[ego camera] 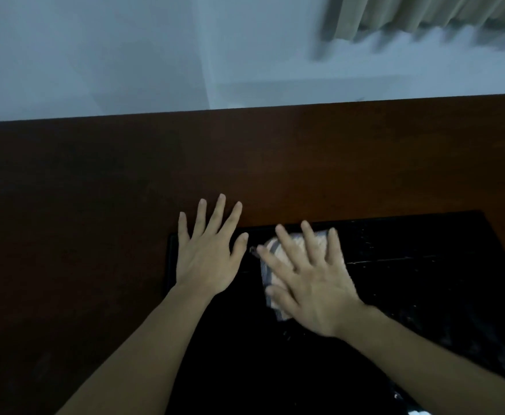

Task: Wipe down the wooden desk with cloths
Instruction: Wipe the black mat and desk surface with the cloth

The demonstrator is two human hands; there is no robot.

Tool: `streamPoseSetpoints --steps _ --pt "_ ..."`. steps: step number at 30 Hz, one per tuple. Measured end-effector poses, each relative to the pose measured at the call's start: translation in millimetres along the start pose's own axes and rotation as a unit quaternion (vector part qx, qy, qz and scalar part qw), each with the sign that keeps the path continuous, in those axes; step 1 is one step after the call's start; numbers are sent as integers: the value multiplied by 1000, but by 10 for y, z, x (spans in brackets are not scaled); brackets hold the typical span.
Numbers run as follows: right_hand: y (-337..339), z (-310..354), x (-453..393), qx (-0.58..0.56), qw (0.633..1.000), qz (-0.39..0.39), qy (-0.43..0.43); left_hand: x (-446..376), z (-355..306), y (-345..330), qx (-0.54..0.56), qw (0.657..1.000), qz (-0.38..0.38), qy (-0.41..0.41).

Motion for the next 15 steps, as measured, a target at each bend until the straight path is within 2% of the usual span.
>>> streamPoseSetpoints --steps 4,6,10,12,15 --pt "7 -222 -39 0 1000 -8 0 5 26 5 4 1000 -10 3" --pt "123 -604 -275 -2 997 -27 -66 -3 39 0 4 1000 -6 5" --pt "270 -1137 -607 -17 987 -5 -160 6 38 -5 0 1000 -17 8" --pt "256 -1020 -542 -12 986 15 -166 -5 36 1 0 1000 -15 5" --pt "98 -467 -237 9 996 2 -91 -9 21 12 6 1000 -10 2"
Point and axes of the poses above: each hand's wrist, its own x-axis away from the middle knuckle, its own y-axis out of the back of the hand, z = x × y, the point moved 10 cm from there along -x, towards the middle knuckle, and after that the axes turned 2 degrees about z, right-handed, at the moved point
